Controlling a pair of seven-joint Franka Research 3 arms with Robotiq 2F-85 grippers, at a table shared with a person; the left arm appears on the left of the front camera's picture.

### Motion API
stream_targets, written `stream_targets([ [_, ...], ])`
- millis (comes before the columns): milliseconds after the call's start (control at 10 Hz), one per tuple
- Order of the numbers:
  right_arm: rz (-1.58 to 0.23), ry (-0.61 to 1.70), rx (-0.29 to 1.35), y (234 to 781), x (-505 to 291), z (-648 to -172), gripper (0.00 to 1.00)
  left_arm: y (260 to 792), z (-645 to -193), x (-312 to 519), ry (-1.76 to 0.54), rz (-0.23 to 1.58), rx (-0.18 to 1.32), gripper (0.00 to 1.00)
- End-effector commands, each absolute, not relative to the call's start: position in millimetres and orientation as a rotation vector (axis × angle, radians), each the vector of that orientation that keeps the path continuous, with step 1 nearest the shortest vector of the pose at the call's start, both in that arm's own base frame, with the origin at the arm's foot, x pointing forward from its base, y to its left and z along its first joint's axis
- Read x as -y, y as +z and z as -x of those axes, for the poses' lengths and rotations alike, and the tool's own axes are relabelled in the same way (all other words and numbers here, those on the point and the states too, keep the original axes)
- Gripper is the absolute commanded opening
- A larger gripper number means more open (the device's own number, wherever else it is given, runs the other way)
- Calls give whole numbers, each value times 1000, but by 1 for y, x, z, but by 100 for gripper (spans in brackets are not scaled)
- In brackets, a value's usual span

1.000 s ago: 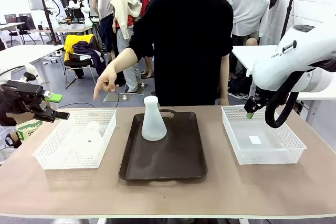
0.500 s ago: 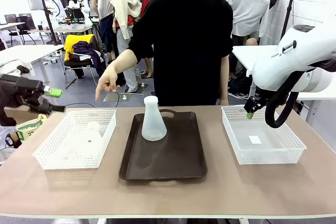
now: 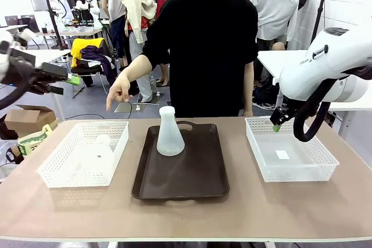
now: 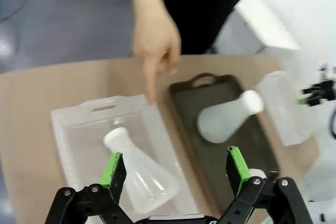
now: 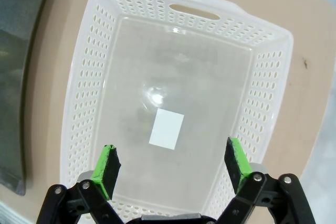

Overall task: Prepare the laboratory tools.
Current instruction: Pick up the Big flask that the person points to.

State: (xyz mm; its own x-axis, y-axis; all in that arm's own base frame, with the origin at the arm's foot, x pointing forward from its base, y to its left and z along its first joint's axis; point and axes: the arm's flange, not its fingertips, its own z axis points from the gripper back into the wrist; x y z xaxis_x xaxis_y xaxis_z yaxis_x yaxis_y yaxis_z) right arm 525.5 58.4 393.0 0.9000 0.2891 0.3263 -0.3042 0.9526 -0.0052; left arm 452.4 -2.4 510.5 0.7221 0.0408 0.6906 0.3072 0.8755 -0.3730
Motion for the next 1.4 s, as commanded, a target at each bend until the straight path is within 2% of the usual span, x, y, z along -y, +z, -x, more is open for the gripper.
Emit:
stream_targets([
  [0,-43,308,325,393,-57,-525,100,502,-472,29,-109,385,567,100],
  [400,-43,308,325,393,-57,-525,100,494,-494,56,-50,218,348,100],
  [600,-43,308,325,393,-57,-525,100,474,-511,70,14,110,267,100],
  [1300,-43,308,325,393,-57,-525,100,398,-564,98,291,-9,238,100],
])
